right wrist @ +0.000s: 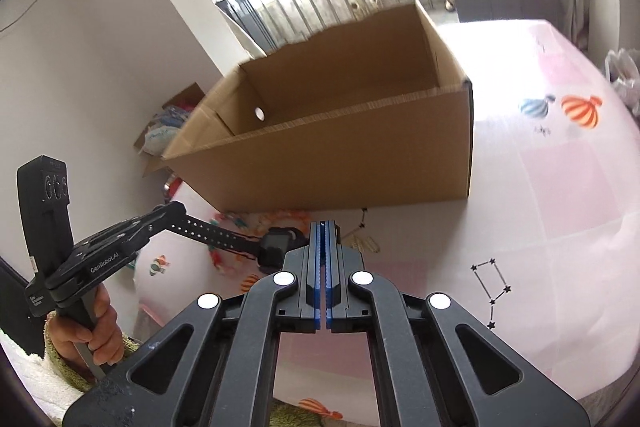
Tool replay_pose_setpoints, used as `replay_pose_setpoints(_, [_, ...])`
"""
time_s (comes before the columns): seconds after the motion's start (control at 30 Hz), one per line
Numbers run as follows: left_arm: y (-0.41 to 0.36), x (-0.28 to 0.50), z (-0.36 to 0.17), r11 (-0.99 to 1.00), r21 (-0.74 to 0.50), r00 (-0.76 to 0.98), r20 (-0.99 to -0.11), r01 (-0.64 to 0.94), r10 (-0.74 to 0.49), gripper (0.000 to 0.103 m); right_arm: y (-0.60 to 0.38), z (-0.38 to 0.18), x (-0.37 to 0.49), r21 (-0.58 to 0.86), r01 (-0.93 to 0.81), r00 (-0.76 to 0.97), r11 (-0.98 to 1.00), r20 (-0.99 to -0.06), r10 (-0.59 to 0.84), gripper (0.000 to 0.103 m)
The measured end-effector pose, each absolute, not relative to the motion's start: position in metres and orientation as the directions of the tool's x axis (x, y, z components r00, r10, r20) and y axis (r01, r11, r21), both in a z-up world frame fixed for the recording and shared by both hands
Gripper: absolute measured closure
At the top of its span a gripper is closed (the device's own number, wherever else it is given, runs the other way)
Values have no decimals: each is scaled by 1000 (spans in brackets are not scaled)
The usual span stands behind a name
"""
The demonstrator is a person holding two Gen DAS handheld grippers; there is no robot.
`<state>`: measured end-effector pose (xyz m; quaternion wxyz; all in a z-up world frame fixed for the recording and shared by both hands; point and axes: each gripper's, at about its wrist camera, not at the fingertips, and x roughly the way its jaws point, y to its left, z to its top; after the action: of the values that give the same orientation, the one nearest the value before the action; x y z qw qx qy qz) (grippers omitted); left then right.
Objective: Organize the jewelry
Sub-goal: 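Lift the black smartwatch with the right gripper and carry it over the box, then open the right gripper to drop the watch into the box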
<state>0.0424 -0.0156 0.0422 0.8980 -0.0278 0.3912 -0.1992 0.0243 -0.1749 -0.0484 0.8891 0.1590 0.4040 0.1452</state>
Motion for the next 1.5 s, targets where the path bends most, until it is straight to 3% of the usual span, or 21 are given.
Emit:
replay_pose_setpoints(0.3, [-24,28,111,885,-189,670,-590,426,-450,100,-187,22,9,352,-230,724,907,-562,401,103])
replay_pose_setpoints(0.5, [-26,61,153,857,-237,668,-543,458,-508,100,-198,54,51,370,-288,726,883,-517,453,103])
replay_pose_setpoints(0.77, [-47,183,132,893,-232,590,-683,385,-432,100,-204,33,179,451,-219,591,865,-644,485,103])
replay_pose_setpoints(0.97, [-64,260,73,932,-207,457,-826,297,-329,100,-199,-15,251,401,-109,475,910,-783,402,103])
replay_pose_setpoints(1.2, [-69,293,47,965,-142,414,-882,222,-225,99,-190,-29,277,305,-89,417,948,-853,313,99])
replay_pose_setpoints(1.27, [-68,291,50,961,-143,408,-883,236,-232,96,-191,-24,274,291,-99,433,952,-848,305,99])
replay_pose_setpoints(1.4, [-70,281,64,960,-116,444,-868,257,-223,71,-200,-16,267,290,-92,448,953,-842,300,92])
replay_pose_setpoints(1.5, [-66,273,78,956,-109,488,-841,273,-235,63,-208,-15,263,315,-81,452,946,-834,316,81])
